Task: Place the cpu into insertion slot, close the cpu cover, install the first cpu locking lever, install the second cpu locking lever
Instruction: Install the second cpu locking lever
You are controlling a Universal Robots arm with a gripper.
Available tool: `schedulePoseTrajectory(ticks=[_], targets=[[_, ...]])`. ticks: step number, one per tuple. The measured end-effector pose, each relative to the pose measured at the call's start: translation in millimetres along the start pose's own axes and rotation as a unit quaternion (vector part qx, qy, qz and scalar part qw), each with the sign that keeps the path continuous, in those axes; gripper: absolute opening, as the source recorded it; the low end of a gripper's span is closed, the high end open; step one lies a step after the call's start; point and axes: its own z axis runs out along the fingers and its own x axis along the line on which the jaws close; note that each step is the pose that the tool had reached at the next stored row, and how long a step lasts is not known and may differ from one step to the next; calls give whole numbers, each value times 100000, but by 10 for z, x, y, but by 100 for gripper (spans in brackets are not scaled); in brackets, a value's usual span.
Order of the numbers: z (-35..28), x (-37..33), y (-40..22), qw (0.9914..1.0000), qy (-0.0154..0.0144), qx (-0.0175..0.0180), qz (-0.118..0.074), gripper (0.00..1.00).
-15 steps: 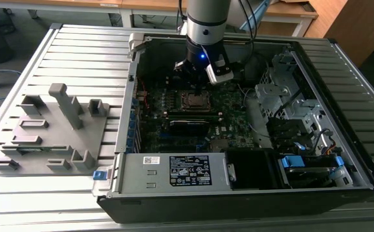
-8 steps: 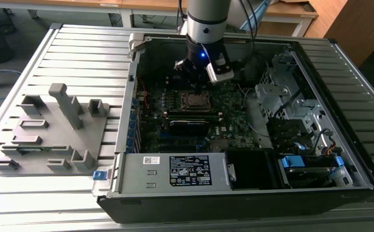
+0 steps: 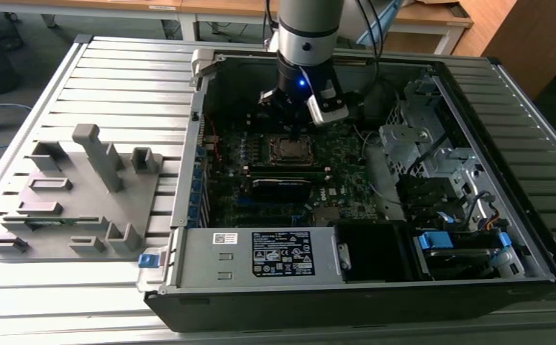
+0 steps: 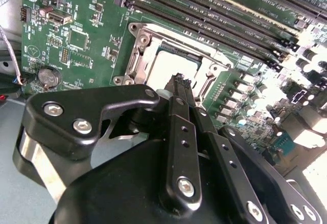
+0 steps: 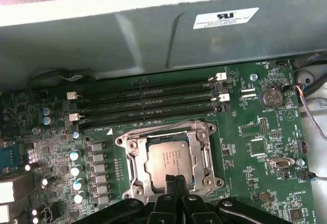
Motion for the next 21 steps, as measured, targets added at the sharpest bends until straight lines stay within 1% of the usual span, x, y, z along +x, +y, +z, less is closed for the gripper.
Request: schedulePoseTrajectory(ticks=[7, 9, 11, 15, 21], targets=[[-3, -10, -68, 99999, 48, -329, 15, 11], [-3, -10, -71, 99999, 49, -344, 26, 11], [-4, -13, -87, 99999, 52, -343, 17, 11], [-5, -14, -90, 99999, 52, -347, 15, 11], [-7, -20, -127, 99999, 58, -401, 20, 11]])
